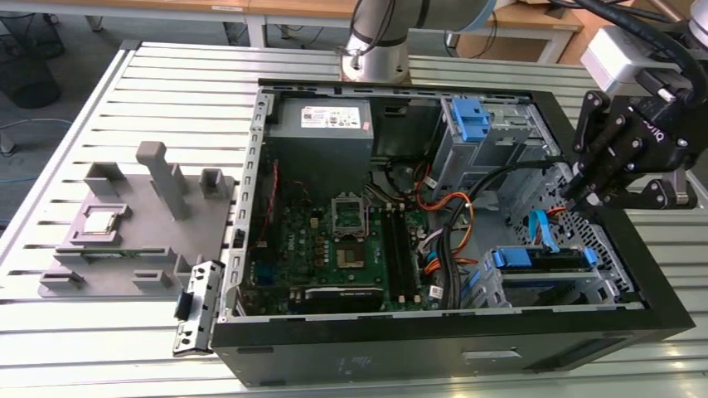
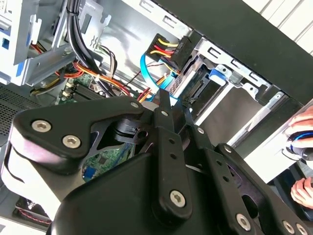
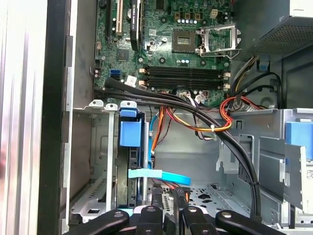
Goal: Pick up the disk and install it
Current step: 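Insert the second disk wire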
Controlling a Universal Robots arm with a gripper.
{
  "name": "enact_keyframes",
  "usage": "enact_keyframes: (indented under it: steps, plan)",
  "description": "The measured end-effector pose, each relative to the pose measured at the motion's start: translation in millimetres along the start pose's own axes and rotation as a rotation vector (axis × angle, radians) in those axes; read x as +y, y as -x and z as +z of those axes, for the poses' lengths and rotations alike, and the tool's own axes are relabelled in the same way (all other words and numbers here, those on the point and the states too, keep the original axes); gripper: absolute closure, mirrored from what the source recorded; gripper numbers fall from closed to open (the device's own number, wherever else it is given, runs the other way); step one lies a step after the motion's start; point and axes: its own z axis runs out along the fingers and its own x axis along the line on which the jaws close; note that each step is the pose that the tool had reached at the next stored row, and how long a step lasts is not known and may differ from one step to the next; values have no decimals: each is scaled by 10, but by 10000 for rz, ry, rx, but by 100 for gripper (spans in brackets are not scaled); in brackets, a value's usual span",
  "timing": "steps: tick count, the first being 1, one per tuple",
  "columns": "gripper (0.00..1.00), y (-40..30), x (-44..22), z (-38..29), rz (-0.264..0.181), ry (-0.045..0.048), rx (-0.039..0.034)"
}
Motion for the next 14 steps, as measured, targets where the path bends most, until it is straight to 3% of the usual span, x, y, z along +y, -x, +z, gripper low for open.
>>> enact_keyframes:
  steps: [6,14]
  plan:
    - [76,1,-14,-8,1,30,-1]
    - [76,-1,-214,2,3,44,-1]
